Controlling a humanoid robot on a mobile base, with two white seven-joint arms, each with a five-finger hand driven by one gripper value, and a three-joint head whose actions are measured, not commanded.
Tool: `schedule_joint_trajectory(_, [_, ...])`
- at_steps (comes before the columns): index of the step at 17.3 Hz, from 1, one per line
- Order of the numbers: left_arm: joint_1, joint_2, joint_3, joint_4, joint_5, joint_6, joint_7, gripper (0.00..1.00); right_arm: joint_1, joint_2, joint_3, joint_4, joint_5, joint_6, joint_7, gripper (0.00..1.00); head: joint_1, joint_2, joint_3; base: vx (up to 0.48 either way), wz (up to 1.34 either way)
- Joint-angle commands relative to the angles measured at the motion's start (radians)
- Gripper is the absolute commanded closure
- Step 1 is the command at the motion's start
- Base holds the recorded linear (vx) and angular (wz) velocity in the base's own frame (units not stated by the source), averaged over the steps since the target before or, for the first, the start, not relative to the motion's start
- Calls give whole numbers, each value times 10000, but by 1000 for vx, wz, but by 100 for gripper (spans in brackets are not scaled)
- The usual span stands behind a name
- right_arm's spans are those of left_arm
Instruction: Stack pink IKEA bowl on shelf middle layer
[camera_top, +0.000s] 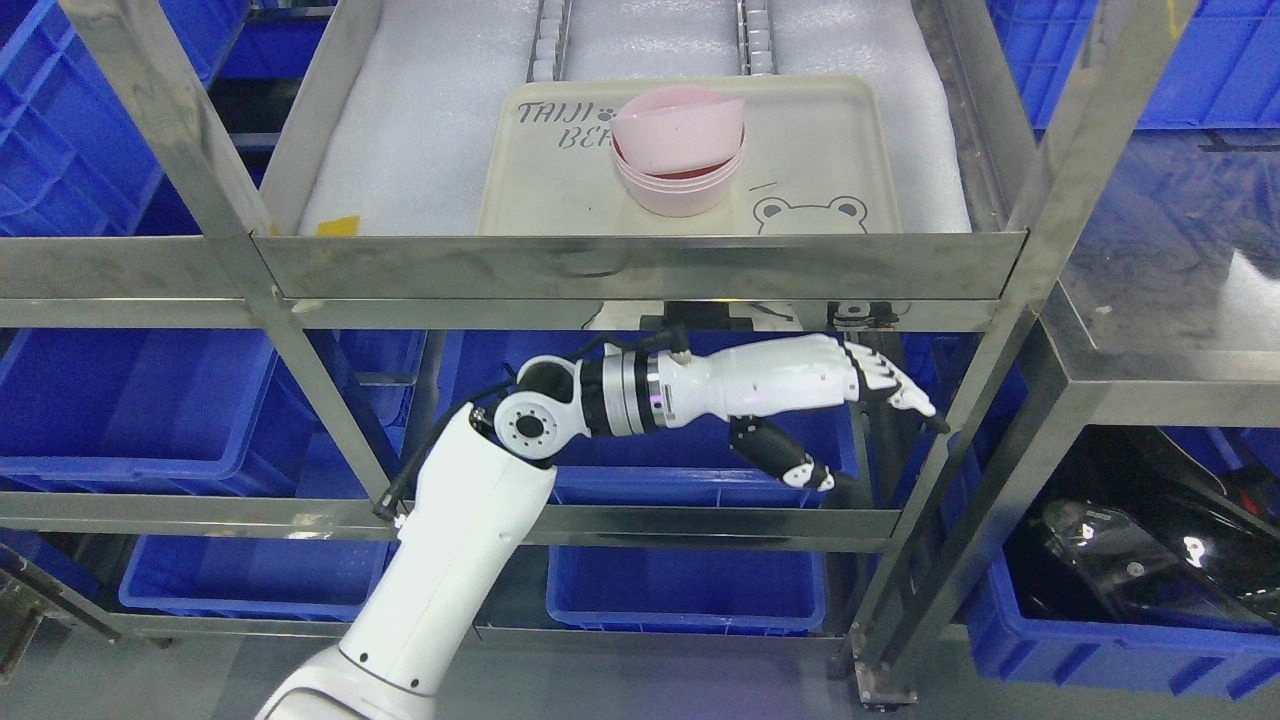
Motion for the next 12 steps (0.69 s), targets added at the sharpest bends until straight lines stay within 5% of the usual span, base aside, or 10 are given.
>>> schedule_joint_trajectory(1, [2371, 65, -141, 144, -43, -66, 126, 27, 230, -175, 0, -175, 0, 4, -6, 0, 0, 0, 0, -8, 87])
schedule_joint_trajectory(4, [3555, 65, 1040, 1245, -43, -35, 887, 24, 230, -175, 0, -175, 0, 4, -6, 0, 0, 0, 0, -56, -73])
schedule_joint_trajectory(9, [3665, 65, 2560, 3946, 247, 378, 6222, 10, 230, -175, 0, -175, 0, 4, -6, 0, 0, 0, 0, -109, 56])
schedule_joint_trajectory(12, [3650, 65, 3189, 4042, 1732, 609, 7013, 10, 230, -175, 0, -175, 0, 4, -6, 0, 0, 0, 0, -102, 18])
